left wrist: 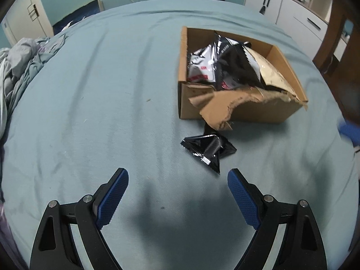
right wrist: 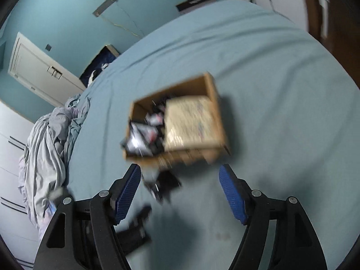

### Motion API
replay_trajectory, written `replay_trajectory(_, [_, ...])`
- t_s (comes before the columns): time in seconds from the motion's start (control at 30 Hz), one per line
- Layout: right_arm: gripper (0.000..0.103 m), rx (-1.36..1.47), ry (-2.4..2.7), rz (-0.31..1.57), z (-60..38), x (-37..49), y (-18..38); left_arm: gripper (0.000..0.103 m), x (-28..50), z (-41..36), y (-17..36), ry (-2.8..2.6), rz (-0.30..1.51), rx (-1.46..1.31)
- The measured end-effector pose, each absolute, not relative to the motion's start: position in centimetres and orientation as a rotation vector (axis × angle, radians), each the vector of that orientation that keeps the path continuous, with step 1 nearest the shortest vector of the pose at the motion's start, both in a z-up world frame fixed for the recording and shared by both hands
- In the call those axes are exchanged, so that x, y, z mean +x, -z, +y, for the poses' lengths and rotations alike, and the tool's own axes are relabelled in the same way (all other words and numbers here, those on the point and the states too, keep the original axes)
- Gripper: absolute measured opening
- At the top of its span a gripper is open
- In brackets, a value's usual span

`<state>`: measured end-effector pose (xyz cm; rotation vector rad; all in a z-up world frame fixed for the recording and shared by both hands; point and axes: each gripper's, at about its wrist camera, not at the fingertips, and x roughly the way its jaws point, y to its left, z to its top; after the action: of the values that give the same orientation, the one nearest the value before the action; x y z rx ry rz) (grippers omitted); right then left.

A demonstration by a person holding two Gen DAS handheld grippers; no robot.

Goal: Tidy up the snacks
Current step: 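Grasp the last black packet beside the box with the left gripper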

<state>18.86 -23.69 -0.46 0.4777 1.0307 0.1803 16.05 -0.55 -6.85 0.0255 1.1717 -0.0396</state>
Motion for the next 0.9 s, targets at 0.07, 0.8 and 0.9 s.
replay_trajectory(0.07, [0.071, 0.526, -0.170, 1.062, -25.0, 16.4, 0.8, 0.091, 15.9, -1.0, 7.1, 0.038, 1.171, 0.049])
replay_trajectory(0.8, [0.071, 0.478, -0.021, 1.133, -27.0, 12.0, 6.1, 0.091, 18.8, -4.0, 11.1, 0.038, 1.149, 0.169])
replay_trajectory(0.9, [0.071, 0.482, -0.034, 1.152, -26.9, 12.1, 6.9, 0.088, 19.0, -4.2, 11.1, 0.060, 1.142, 0.184])
